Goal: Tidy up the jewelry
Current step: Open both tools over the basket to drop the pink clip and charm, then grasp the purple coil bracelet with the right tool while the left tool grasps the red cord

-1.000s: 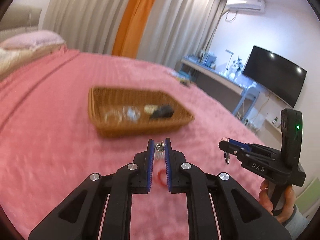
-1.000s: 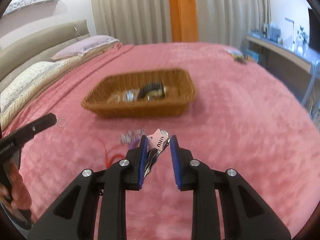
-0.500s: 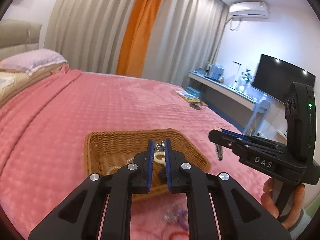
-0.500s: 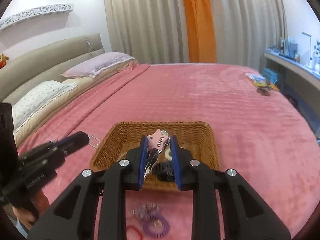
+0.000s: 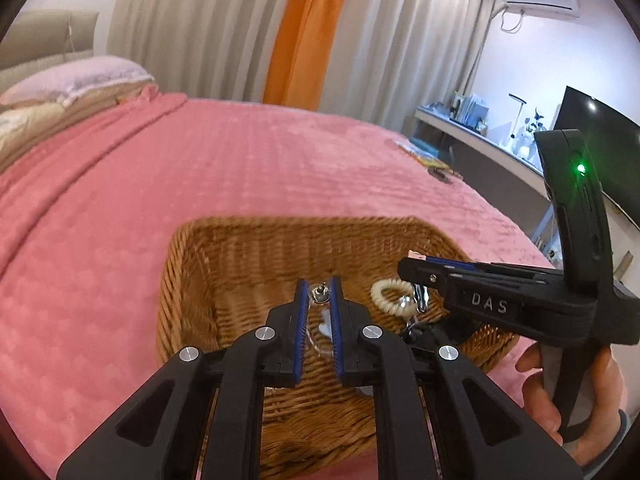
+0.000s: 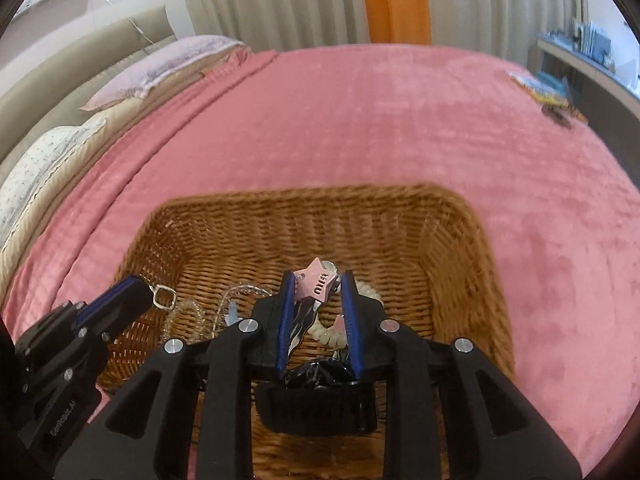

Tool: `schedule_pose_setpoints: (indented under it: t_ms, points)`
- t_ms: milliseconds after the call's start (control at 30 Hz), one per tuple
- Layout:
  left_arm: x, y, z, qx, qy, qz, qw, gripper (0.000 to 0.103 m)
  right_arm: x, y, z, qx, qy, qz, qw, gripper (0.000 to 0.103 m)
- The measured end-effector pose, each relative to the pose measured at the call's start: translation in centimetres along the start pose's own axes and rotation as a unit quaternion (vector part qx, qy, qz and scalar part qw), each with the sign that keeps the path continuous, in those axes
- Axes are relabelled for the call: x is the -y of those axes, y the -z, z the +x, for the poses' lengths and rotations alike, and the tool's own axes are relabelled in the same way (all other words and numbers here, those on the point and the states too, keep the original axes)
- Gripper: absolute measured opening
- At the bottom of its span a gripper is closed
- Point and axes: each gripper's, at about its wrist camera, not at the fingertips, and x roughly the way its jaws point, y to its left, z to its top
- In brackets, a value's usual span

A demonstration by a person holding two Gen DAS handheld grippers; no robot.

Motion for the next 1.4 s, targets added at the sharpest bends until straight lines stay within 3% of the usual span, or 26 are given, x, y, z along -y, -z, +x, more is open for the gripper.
schedule_pose_setpoints:
  t_ms: [333,400,467,700,900,1067,1167,1400]
  points:
    - [-0.2,0.7,1.4,-0.019,-0.014,-0.003,0.9997,0.01,0.5,0.5,1.3,-0.016,0.017,0.01,1.0,0.021]
    - [0.0,0.7,1.4,-0.017,-0.012,-0.003,0.9998,0.021,0.9,0.5,1.1,-0.014,0.001,0.018,1.0,0.026]
    - [0.2,0.7,0.7,-0.005,-0.005,-0.004,1.0,0.04,1.3,0.4,0.5,-0.004,-0.005,0.024,1.0,0.05]
    - [1.1,0.1,-4.4,0.061,0.022,-0.009,0.9978,0.041,1.0,1.5,-5.0,0.06,-0.013,0.018,0.998,0.05]
    - [2.9,1.3,-9.6,0.089,0.055,-0.003,0.9945,0.042,-0.3,5.6,-11.6,0.099,-0.015,-0.016,0.995,0.05]
    - [3.9,4.8,-11.5,0.058,0.066,0.007,0.9961,0.042,-1.3,10.5,-12.9,0.091,0.003,-0.045,0.995,0.048]
    - [4.2,7.5,-11.5,0.022,0.072,0.009,0.9971,0.042,-1.3,12.9,-12.0,0.069,-0.002,-0.049,0.996,0.035]
    - [4.6,11.7,-9.2,-0.059,0.06,0.011,0.9964,0.042,0.1,16.1,-9.6,0.033,-0.014,-0.026,0.999,0.032]
